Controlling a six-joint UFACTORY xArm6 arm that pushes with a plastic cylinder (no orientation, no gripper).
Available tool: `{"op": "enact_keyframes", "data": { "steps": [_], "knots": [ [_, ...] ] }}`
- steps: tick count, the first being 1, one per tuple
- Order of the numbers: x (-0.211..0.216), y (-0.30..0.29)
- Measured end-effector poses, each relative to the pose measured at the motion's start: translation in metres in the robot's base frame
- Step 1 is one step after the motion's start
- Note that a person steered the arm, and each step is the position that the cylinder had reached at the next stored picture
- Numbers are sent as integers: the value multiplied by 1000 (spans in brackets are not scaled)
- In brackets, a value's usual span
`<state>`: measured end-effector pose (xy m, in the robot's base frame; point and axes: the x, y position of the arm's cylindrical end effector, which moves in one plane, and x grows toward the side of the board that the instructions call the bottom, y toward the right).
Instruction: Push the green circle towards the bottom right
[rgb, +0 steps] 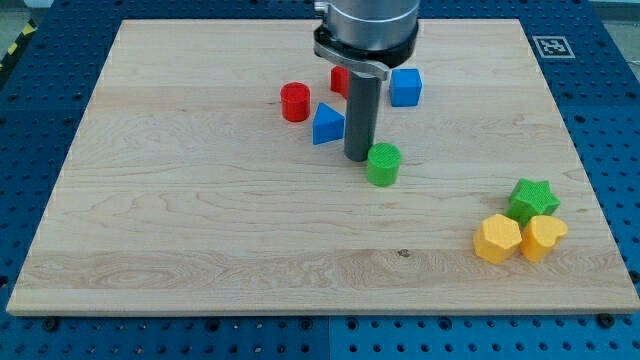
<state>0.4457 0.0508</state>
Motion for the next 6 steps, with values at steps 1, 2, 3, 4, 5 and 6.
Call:
{"op": "enact_keyframes", "data": {
  "steps": [1, 2, 3, 4, 5, 6],
  "knots": [
    [0, 18],
    [14, 13],
    [15, 15],
    [31, 19],
    [33, 19],
    [33, 19]
  ]
}}
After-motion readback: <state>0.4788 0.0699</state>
